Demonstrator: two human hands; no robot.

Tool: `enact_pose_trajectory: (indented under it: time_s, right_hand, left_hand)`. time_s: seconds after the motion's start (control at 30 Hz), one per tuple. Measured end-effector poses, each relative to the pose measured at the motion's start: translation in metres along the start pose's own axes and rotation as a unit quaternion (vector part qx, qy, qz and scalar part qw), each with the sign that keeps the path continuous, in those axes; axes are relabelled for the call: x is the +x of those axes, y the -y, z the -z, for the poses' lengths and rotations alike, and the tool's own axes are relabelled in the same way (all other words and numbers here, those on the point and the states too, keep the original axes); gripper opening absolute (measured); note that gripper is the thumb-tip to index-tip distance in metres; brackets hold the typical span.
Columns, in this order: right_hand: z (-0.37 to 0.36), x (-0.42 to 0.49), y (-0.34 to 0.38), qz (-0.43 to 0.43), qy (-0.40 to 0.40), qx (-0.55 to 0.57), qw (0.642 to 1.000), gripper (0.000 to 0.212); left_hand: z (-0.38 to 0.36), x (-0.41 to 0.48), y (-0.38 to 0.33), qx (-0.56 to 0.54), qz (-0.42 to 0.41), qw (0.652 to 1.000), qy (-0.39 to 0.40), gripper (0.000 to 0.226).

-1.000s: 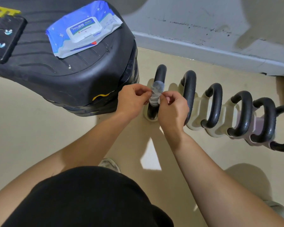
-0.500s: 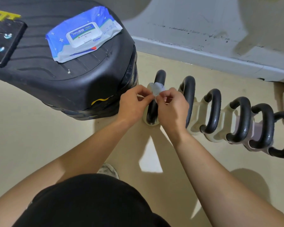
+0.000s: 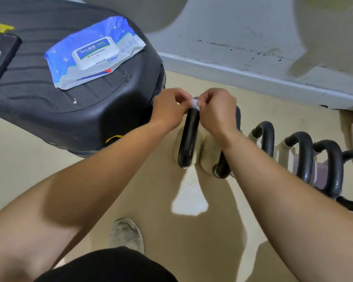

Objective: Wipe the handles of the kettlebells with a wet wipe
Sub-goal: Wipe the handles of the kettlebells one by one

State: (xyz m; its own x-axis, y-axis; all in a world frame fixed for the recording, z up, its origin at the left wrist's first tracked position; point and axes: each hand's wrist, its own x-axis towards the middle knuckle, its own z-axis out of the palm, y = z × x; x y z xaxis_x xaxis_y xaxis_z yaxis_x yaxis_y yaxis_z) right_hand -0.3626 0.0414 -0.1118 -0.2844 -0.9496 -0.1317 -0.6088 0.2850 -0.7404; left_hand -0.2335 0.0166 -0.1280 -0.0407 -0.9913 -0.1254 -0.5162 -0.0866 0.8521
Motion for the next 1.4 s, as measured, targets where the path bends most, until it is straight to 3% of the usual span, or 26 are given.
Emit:
enact_pose_trajectory:
  time_s: [0.17, 0.3, 0.47, 0.57, 0.7, 0.8, 0.93, 1.13, 1.3, 1.4]
  right_hand:
    - [0.006, 0.057, 0.002, -0.024, 0.094, -0.06, 0.994, 0.006]
    - [0.005, 0.085, -0.003, -0.04, 0.191, -0.105, 0.975, 0.016]
    - [-0.005, 0.094, -0.008, 0.024, 0.28, -0.259, 0.924, 0.029]
    - [-0.006, 0.097, -0.004, 0.032, 0.28, -0.262, 0.923, 0.028]
    - [0.009, 0.1, 0.001, -0.013, 0.241, -0.122, 0.963, 0.025]
    - [0.018, 0.097, 0.0, -0.018, 0.239, -0.05, 0.97, 0.026]
    - [0.006, 0.098, -0.006, -0.015, 0.201, -0.096, 0.975, 0.025]
    - [-0.011, 0.098, -0.005, 0.023, 0.272, -0.287, 0.918, 0.026]
    - [0.004, 0.094, 0.008, -0.018, 0.215, -0.145, 0.966, 0.022]
    - [0.021, 0.075, 0.009, -0.026, 0.175, -0.03, 0.984, 0.032]
  left_hand:
    - [-0.01, 0.041, 0.002, 0.04, 0.002, 0.999, 0.009, 0.011]
    - [-0.016, 0.055, 0.01, 0.093, 0.002, 0.994, 0.055, 0.012]
    - [-0.029, 0.052, 0.032, 0.091, 0.049, 0.99, 0.092, 0.005]
    - [-0.028, 0.052, 0.03, 0.056, 0.061, 0.993, 0.08, 0.004]
    - [-0.008, 0.054, 0.01, -0.016, -0.008, 0.998, 0.057, 0.003]
    - [-0.003, 0.052, 0.008, -0.009, -0.04, 0.998, 0.051, 0.004]
    - [-0.015, 0.059, 0.014, 0.028, -0.014, 0.998, 0.062, 0.003]
    - [-0.03, 0.06, 0.027, 0.097, 0.05, 0.989, 0.102, 0.007]
    - [-0.009, 0.058, 0.016, -0.009, 0.016, 0.997, 0.071, 0.014]
    - [0.006, 0.041, 0.005, -0.037, -0.024, 0.997, 0.058, 0.01]
